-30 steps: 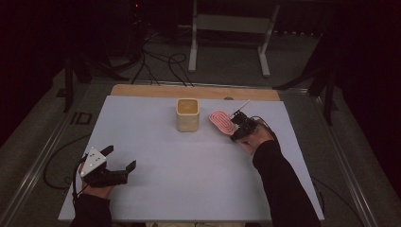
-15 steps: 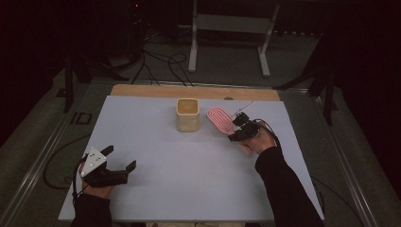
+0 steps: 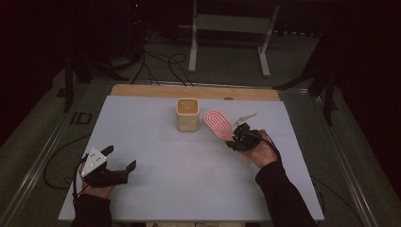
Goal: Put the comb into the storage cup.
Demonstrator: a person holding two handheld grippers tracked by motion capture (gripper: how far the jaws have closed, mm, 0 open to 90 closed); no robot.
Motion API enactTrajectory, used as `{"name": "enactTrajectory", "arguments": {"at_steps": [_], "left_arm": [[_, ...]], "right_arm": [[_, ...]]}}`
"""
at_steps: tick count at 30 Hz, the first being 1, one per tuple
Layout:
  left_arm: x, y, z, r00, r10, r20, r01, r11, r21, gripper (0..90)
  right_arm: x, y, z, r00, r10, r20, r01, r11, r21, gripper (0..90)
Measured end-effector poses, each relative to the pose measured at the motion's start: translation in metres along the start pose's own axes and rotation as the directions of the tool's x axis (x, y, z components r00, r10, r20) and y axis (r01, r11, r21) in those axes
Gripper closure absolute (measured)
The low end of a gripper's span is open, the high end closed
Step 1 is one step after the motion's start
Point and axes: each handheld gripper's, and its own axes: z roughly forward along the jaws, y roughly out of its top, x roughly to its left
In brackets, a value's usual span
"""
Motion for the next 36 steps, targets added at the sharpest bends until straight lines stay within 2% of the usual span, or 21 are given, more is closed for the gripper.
{"name": "enactTrajectory", "arguments": {"at_steps": [7, 8, 11, 12, 24, 32, 36], "left_arm": [[0.0, 0.0, 0.0, 1.0, 0.0, -0.005, 0.0, 1.0, 0.005, 0.1], [0.0, 0.0, 0.0, 1.0, 0.0, -0.007, 0.0, 1.0, 0.008, 0.1], [0.0, 0.0, 0.001, 1.0, -0.001, -0.008, 0.001, 1.0, 0.01, 0.1], [0.0, 0.0, 0.001, 1.0, -0.001, -0.008, 0.001, 0.9999, 0.01, 0.1], [-0.001, 0.0, 0.002, 1.0, 0.003, -0.007, -0.003, 0.9998, 0.017, 0.1], [-0.003, 0.0, 0.004, 0.9999, 0.011, 0.002, -0.011, 0.9997, 0.023, 0.1], [-0.004, 0.001, 0.006, 0.9997, 0.021, 0.013, -0.021, 0.9993, 0.029, 0.1]], "right_arm": [[0.009, -0.011, -0.005, 0.9997, 0.013, -0.019, -0.014, 0.998, -0.058, 69.5], [0.011, -0.014, -0.007, 0.9993, 0.024, -0.029, -0.026, 0.996, -0.085, 69.5], [0.014, -0.016, -0.01, 0.9989, 0.03, -0.037, -0.034, 0.993, -0.109, 69.5], [0.017, -0.016, -0.011, 0.9987, 0.024, -0.044, -0.03, 0.99, -0.134, 69.5], [0.031, -0.016, -0.017, 0.9986, -0.008, -0.052, -0.002, 0.984, -0.18, 69.5], [0.035, -0.016, -0.019, 0.9988, -0.01, -0.048, -0.001, 0.976, -0.219, 69.5], [0.039, -0.014, -0.018, 0.9981, -0.004, -0.062, -0.011, 0.97, -0.242, 69.5]]}}
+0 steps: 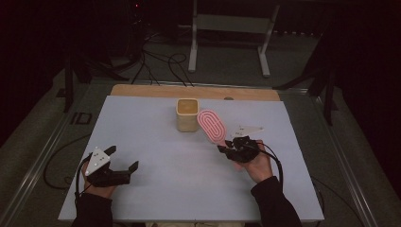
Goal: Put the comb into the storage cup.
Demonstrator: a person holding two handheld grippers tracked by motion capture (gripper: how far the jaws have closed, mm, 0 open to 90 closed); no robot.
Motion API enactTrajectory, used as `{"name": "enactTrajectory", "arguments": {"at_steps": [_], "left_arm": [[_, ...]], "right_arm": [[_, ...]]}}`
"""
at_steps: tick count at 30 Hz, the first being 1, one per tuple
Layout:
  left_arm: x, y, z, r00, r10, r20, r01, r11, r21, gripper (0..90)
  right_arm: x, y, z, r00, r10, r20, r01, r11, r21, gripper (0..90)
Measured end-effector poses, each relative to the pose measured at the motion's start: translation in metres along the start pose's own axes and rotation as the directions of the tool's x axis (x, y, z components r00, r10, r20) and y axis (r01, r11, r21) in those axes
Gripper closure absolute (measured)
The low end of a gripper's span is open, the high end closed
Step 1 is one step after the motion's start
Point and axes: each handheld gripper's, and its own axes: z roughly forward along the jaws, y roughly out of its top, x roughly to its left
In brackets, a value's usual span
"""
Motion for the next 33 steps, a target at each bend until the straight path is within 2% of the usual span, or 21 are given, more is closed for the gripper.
{"name": "enactTrajectory", "arguments": {"at_steps": [4, 8, 13, 16, 19, 30, 33], "left_arm": [[-0.002, 0.001, 0.002, 0.9999, 0.008, 0.007, -0.008, 1.0, 0.004, 0.1], [-0.004, 0.001, 0.003, 1.0, 0.008, 0.003, -0.008, 0.9999, 0.01, 0.1], [-0.005, 0.006, 0.005, 0.9997, -0.021, 0.015, 0.021, 0.9998, -0.005, 0.1], [-0.006, 0.012, 0.008, 0.9994, -0.034, 0.009, 0.034, 0.9994, 0.001, 0.1], [-0.007, 0.016, 0.009, 0.9985, -0.047, 0.026, 0.048, 0.9988, -0.009, 0.1], [-0.02, 0.035, 0.023, 0.9975, -0.03, 0.064, 0.031, 0.9995, -0.006, 0.1], [-0.028, 0.042, 0.033, 0.9958, -0.022, 0.089, 0.023, 0.9997, -0.003, 0.1]], "right_arm": [[0.004, 0.0, 0.001, 0.9998, -0.016, 0.008, 0.017, 1.0, -0.009, 69.5], [0.004, -0.003, 0.003, 0.9998, -0.014, 0.012, 0.014, 1.0, -0.022, 69.5], [0.009, -0.003, 0.005, 0.9997, -0.025, 0.002, 0.025, 0.999, -0.034, 69.5], [0.012, -0.002, 0.005, 0.9995, -0.031, 0.0, 0.031, 0.999, -0.043, 69.5], [0.014, -0.001, 0.005, 0.9994, -0.034, 0.0, 0.034, 0.998, -0.052, 69.5], [0.018, 0.0, 0.009, 0.9995, -0.032, -0.005, 0.032, 0.998, -0.058, 69.5], [0.02, 0.0, 0.009, 0.9991, -0.042, -0.002, 0.041, 0.997, -0.061, 69.5]]}}
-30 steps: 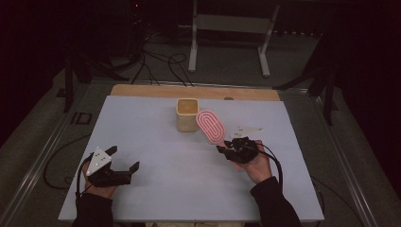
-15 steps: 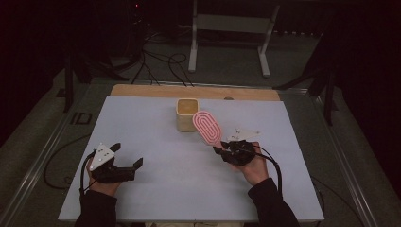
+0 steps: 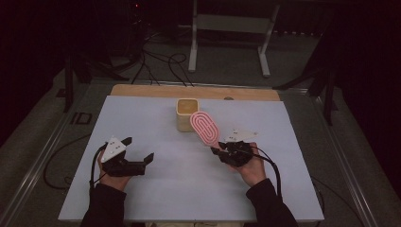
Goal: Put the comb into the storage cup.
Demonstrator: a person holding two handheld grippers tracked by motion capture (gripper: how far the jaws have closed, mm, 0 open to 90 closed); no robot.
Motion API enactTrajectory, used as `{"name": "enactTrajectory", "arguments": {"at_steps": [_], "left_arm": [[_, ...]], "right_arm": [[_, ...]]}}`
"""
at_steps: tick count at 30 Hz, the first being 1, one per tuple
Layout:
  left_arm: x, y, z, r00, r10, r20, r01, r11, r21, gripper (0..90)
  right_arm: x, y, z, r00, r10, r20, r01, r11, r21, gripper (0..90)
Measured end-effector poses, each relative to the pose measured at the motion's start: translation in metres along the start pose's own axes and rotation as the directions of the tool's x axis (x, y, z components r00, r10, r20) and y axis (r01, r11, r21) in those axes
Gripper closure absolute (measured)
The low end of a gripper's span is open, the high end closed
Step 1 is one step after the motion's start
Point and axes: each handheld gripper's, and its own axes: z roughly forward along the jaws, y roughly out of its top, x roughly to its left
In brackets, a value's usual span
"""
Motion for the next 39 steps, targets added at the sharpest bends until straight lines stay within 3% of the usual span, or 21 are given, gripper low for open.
{"name": "enactTrajectory", "arguments": {"at_steps": [6, 10, 30, 39], "left_arm": [[-0.011, 0.012, 0.016, 0.9991, 0.029, 0.032, -0.029, 0.9994, 0.019, 0.1], [-0.014, 0.02, 0.023, 0.9988, 0.017, 0.047, -0.018, 0.9998, 0.012, 0.1], [-0.035, 0.039, 0.048, 0.9931, 0.035, 0.112, -0.036, 0.9993, 0.006, 0.1], [-0.046, 0.049, 0.06, 0.9911, 0.021, 0.131, -0.022, 0.9998, 0.006, 0.1]], "right_arm": [[0.001, 0.001, -0.001, 1.0, 0.003, 0.0, -0.003, 1.0, -0.012, 69.5], [0.002, 0.001, -0.001, 1.0, -0.003, 0.001, 0.003, 1.0, -0.014, 69.5], [0.011, 0.002, 0.005, 0.9998, -0.015, -0.009, 0.015, 1.0, -0.027, 69.5], [0.012, 0.002, 0.004, 0.9999, -0.014, -0.007, 0.014, 0.999, -0.047, 69.5]]}}
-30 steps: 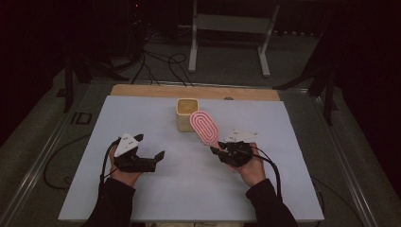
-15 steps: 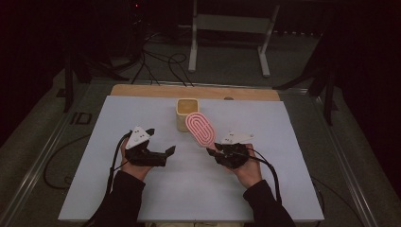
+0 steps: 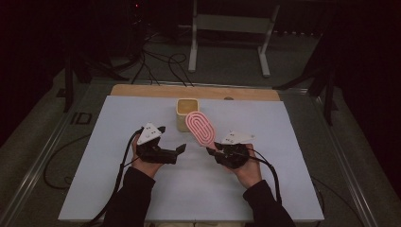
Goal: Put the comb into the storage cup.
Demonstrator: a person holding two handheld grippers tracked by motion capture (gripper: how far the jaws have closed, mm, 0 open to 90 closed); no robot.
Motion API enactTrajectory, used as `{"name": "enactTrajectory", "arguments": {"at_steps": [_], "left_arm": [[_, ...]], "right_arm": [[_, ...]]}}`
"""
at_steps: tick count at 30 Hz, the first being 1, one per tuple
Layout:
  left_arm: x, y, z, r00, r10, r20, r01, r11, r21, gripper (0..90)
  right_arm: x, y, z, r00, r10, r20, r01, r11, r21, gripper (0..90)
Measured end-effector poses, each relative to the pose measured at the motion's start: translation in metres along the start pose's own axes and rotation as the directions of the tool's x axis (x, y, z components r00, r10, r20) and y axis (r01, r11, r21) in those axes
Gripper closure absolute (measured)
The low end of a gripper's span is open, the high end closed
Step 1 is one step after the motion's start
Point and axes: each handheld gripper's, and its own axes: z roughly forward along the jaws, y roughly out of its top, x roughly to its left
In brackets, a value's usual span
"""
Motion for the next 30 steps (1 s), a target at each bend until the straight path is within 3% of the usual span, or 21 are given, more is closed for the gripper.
{"name": "enactTrajectory", "arguments": {"at_steps": [19, 30], "left_arm": [[-0.014, 0.009, 0.027, 0.9977, -0.023, 0.063, 0.021, 0.9996, 0.02, 0.0], [-0.021, 0.015, 0.036, 0.9939, -0.047, 0.099, 0.047, 0.9989, 0.007, 0.0]], "right_arm": [[0.004, 0.001, 0.001, 0.9997, -0.018, -0.014, 0.018, 1.0, -0.005, 69.4], [0.007, 0.001, 0.002, 0.9995, -0.025, -0.017, 0.025, 1.0, -0.011, 69.5]]}}
